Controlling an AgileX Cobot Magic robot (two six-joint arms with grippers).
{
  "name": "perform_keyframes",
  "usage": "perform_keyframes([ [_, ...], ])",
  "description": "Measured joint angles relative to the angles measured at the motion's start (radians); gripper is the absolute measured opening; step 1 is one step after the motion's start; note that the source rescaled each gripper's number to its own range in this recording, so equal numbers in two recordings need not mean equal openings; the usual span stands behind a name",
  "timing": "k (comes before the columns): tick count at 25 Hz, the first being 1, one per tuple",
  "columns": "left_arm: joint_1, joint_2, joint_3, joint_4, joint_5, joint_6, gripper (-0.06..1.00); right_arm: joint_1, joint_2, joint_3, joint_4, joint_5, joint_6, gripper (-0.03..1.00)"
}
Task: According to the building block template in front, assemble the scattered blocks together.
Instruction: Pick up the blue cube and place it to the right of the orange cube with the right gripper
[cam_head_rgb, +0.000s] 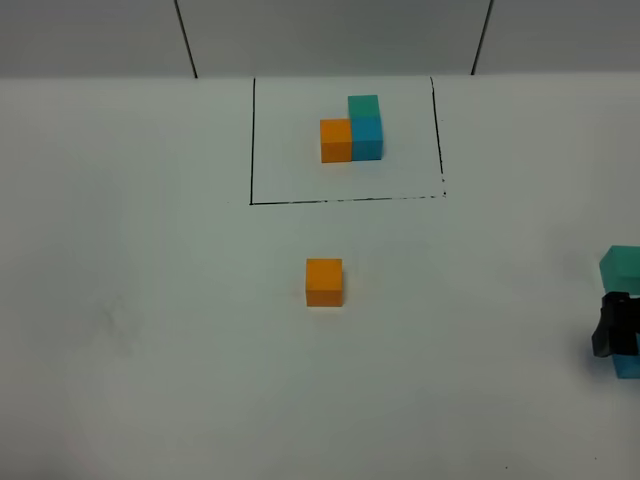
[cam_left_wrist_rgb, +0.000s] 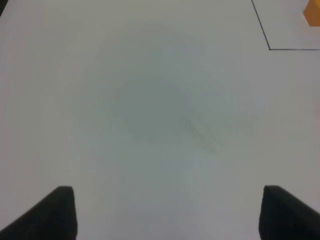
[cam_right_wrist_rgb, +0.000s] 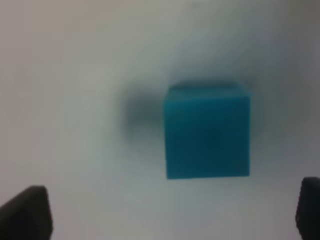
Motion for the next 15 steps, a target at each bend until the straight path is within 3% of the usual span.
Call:
perform_keyframes([
  [6,0.000,0.000,0.000,0.000,0.000,0.000,0.59,-0.051,0.078,0.013,0.001,-0.062,-0.047,0.99],
  [15,0.000,0.000,0.000,0.000,0.000,0.000,0.59,-0.052,0.198,0.015,0.000,-0.140,-0.070,0.95],
])
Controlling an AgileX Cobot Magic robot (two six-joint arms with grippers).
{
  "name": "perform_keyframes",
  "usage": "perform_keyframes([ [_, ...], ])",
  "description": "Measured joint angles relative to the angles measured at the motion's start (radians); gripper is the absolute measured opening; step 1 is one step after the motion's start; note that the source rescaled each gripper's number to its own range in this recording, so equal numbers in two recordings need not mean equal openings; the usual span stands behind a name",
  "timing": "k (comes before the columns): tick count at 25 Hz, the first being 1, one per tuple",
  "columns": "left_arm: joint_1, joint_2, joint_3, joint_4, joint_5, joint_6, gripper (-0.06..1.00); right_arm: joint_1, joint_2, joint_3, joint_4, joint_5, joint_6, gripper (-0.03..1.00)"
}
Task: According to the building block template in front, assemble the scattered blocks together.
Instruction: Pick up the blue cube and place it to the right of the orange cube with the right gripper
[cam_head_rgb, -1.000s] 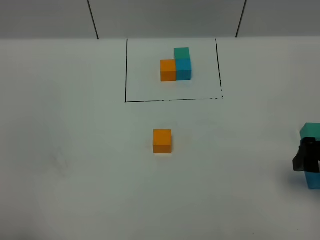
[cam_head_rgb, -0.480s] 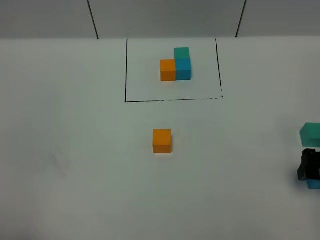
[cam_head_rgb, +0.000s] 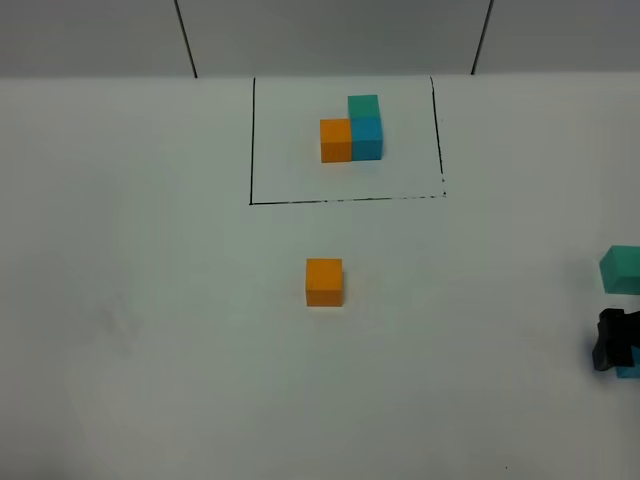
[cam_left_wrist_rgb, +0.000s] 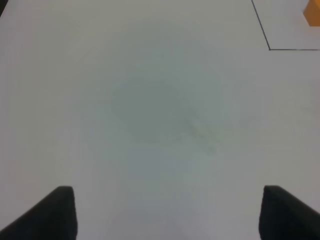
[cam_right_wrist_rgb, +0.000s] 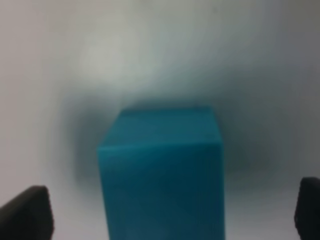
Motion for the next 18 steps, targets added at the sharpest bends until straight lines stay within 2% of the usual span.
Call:
perform_keyframes([
  [3,0.000,0.000,0.000,0.000,0.000,0.000,0.59,0.000,0.040,0.000,0.001,-0.017,-0.001,0.89],
  [7,0.000,0.000,0.000,0.000,0.000,0.000,0.59,0.000,0.072,0.000,0.003,-0.017,0.002,0.70],
  [10,0.000,0.000,0.000,0.000,0.000,0.000,0.59,0.000,0.077,-0.004,0.002,-0.012,0.002,0.40],
  [12,0.000,0.000,0.000,0.000,0.000,0.000,0.59,0.000,0.077,-0.028,0.002,0.010,0.002,0.06],
  [13,0.000,0.000,0.000,0.000,0.000,0.000,0.59,0.000,0.077,-0.040,0.002,0.027,0.004,0.00],
  [18,0.000,0.000,0.000,0.000,0.000,0.000,0.59,0.009,0.077,-0.106,0.000,0.111,-0.002,0.01],
])
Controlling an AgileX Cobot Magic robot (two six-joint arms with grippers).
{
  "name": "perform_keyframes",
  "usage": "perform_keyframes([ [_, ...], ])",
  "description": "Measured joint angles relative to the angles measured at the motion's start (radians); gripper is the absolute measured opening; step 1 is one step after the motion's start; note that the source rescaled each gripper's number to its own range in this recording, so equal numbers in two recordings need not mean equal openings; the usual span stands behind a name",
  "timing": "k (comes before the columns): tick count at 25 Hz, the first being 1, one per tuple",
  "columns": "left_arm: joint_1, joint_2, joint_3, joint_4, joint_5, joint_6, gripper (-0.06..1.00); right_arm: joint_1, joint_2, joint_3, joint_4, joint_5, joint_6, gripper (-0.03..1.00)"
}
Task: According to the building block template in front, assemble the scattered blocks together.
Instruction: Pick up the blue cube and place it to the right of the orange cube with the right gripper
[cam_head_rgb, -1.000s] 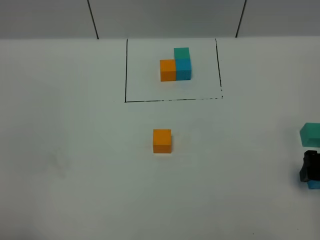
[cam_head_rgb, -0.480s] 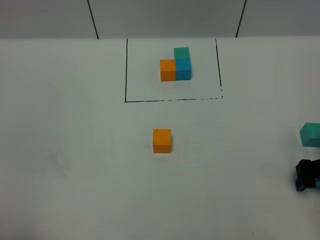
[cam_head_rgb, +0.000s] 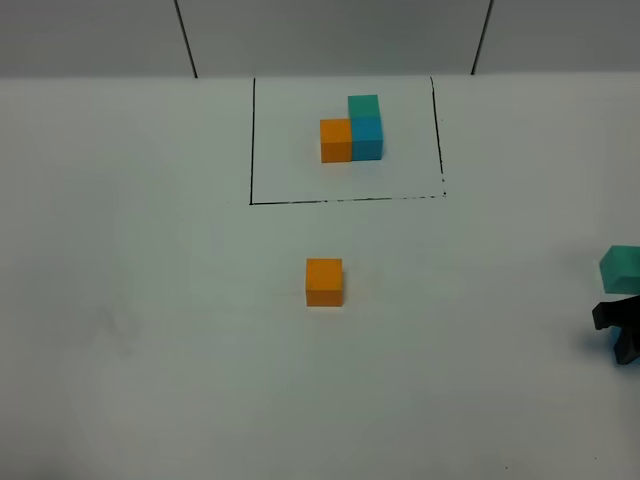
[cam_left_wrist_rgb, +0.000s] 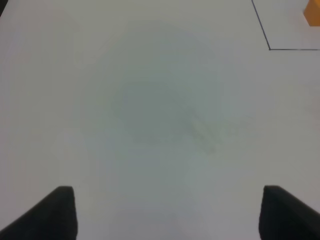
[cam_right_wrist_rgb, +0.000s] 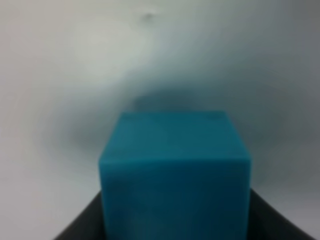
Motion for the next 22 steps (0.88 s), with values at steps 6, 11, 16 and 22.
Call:
perform_keyframes([
  [6,0.000,0.000,0.000,0.000,0.000,0.000,0.59,0.154,-0.021,-0.080,-0.016,0.199,-0.064,0.01],
  [11,0.000,0.000,0.000,0.000,0.000,0.000,0.59,0.289,-0.048,-0.163,-0.032,0.312,-0.122,0.01],
  [16,0.000,0.000,0.000,0.000,0.000,0.000,0.59,0.463,-0.048,-0.266,-0.141,0.389,-0.327,0.01],
  [22,0.000,0.000,0.000,0.000,0.000,0.000,0.59,0.588,0.017,-0.393,-0.237,0.405,-0.532,0.01],
])
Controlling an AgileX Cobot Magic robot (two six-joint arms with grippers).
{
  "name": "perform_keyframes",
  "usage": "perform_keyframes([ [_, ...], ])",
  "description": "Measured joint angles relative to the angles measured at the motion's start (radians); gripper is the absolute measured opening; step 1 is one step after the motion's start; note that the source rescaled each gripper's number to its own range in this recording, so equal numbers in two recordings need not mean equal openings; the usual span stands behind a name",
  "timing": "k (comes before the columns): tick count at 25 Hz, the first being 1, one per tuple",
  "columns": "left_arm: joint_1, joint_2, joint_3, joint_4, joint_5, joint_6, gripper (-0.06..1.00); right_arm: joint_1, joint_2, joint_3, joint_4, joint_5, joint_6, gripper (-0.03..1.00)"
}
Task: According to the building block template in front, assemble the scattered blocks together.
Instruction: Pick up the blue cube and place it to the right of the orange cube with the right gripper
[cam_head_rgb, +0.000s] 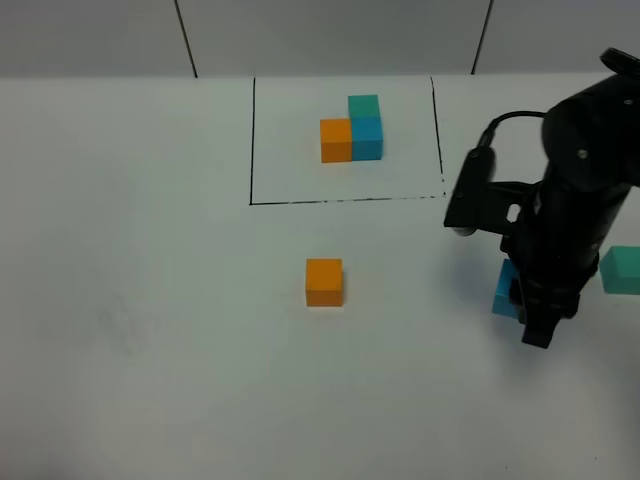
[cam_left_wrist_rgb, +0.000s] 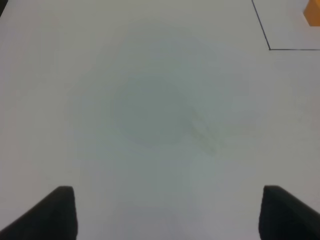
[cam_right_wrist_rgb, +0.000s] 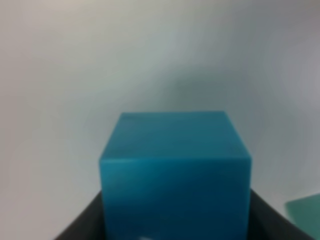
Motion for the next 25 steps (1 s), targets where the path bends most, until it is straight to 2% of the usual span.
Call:
perform_keyframes([
  [5,0.000,0.000,0.000,0.000,0.000,0.000,0.59,0.059,0.136,-0.102,-0.025,0.005,-0.151,0.01],
  [8,0.000,0.000,0.000,0.000,0.000,0.000,0.59,0.075,0.212,-0.172,-0.011,0.005,-0.198,0.01],
  [16,0.000,0.000,0.000,0.000,0.000,0.000,0.59,0.076,0.368,-0.342,0.059,-0.009,-0.218,0.01],
  [25,0.000,0.000,0.000,0.000,0.000,0.000,0.59,0.125,0.399,-0.366,0.078,-0.074,-0.236,0.01],
])
